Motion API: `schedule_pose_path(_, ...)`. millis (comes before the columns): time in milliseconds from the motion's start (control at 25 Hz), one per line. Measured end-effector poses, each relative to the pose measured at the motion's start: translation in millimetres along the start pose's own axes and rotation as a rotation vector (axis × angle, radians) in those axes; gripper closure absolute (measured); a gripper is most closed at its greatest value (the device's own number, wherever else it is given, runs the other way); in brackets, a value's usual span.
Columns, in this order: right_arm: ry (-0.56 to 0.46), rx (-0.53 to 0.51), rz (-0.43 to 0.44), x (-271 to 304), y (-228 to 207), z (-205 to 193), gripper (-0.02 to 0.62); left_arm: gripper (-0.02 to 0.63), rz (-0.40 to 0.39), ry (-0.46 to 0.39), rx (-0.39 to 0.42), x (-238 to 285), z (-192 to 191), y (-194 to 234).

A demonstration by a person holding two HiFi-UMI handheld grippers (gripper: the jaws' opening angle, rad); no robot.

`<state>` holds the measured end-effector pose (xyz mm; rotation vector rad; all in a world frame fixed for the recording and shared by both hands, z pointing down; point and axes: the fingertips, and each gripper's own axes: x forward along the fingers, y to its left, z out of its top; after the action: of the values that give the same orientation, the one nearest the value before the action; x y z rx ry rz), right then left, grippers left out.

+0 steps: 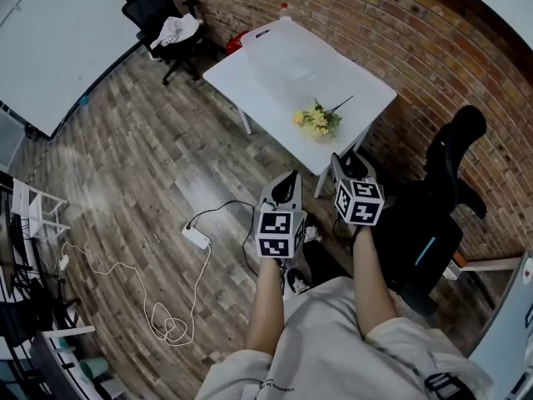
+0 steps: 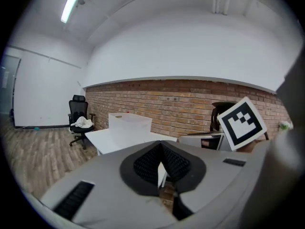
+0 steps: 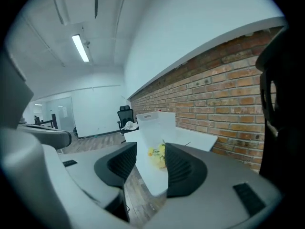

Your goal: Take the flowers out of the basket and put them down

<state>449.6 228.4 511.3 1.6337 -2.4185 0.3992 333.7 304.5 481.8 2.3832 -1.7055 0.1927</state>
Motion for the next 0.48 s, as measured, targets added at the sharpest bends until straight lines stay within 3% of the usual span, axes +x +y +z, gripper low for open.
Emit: schedule_pose_path(480, -0.006, -0.096, -0.036, -67, 13, -26, 0.522, 0.588, 0.021, -0.04, -0.023, -48, -9, -23)
